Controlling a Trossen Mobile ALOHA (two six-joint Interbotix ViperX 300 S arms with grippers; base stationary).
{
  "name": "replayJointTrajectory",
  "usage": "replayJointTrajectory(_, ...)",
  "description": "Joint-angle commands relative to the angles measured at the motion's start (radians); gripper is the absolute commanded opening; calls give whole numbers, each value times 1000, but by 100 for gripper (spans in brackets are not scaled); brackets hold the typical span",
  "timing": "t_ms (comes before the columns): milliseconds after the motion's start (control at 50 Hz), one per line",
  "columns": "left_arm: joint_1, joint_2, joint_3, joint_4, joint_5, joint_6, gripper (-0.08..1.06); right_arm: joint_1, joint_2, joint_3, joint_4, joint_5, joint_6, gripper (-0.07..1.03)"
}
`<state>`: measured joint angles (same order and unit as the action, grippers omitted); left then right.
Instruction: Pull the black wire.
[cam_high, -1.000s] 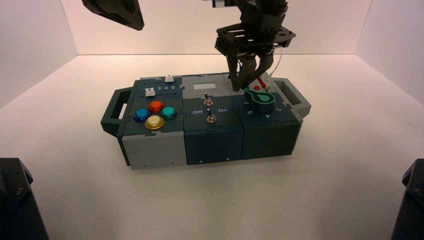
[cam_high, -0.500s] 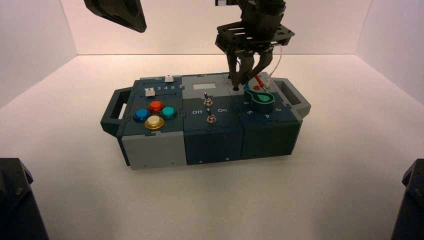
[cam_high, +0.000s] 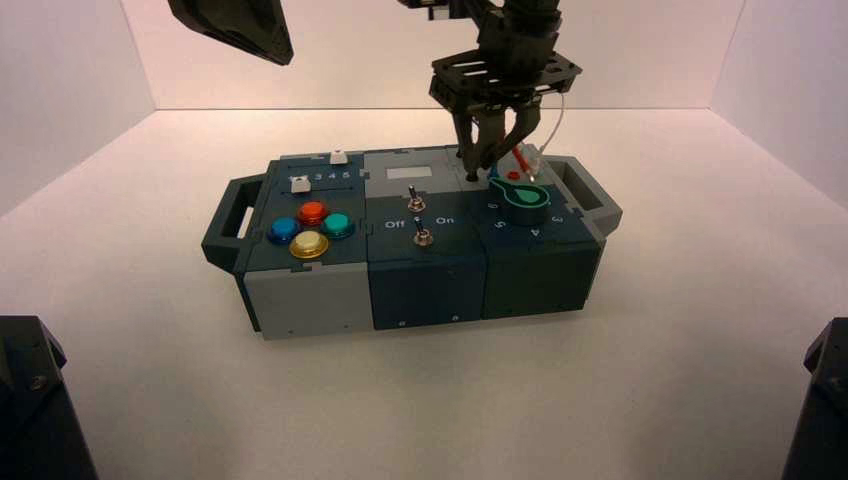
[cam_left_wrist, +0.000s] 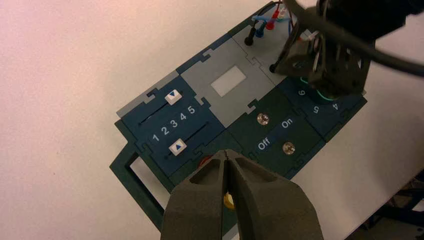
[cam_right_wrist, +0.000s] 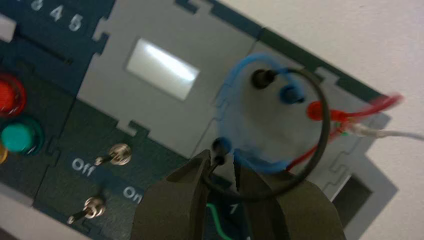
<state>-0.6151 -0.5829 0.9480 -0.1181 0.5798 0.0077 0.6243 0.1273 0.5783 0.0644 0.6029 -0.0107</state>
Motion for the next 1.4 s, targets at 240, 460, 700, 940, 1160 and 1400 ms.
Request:
replayJointTrajectory(240,-5,-5,-21,-2,-11,3,-3,-21,-6,-37,-2,-6,2,27)
replayJointTrajectory(460,-3,-3,-21,-2,-11,3,-3,-21,32,-66,-2,-8,2,27)
replayJointTrajectory(700,-3,-5,-20,-2,-11,3,-3,-21,46,-84,-2,3,2,27)
replayJointTrajectory(940,-3,-11,-17,-2,-11,2,-3,-21,46,-80,-5,23,2,27)
replayJointTrajectory(1160,-3,-11,-18,-2,-11,2,-3,-21,44,-75,-8,37,2,27)
replayJointTrajectory(1400,-3,-9,-18,-2,-11,2,-3,-21,46,-74,-12,43,2,24)
